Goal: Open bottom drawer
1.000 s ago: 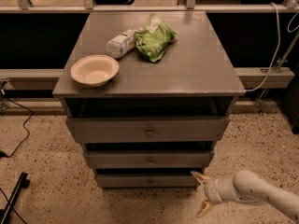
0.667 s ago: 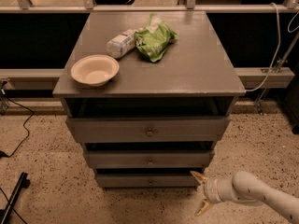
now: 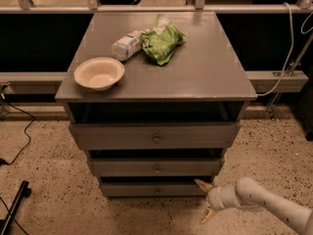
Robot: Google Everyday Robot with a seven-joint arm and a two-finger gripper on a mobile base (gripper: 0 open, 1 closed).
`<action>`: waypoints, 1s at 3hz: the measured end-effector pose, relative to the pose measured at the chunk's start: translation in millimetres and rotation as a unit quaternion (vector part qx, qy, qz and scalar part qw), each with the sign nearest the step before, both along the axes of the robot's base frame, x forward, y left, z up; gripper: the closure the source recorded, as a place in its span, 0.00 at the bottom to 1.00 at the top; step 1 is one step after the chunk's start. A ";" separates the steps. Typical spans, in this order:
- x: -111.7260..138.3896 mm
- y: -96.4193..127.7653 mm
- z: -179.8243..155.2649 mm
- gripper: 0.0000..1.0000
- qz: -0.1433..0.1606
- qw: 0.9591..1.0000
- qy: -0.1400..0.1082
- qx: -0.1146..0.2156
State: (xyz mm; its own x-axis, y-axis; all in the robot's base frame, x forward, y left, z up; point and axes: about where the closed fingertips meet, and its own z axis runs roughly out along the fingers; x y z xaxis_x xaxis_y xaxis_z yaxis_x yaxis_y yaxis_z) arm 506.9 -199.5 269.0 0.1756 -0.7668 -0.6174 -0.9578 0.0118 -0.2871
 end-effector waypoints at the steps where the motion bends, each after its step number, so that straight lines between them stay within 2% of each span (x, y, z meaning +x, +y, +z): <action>1: 5.3 1.7 -24.5 0.00 0.009 1.000 0.005 -0.001; 3: 19.9 2.1 -58.2 0.00 0.009 1.000 0.010 -0.004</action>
Offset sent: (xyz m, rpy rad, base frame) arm 0.0172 0.0029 -0.0692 -0.0198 0.0264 0.0264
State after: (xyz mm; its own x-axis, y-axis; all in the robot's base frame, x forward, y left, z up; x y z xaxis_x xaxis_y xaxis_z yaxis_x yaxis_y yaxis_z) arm 526.8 -197.4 210.8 0.1770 -0.7690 -0.6143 -0.9632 -0.0071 -0.2687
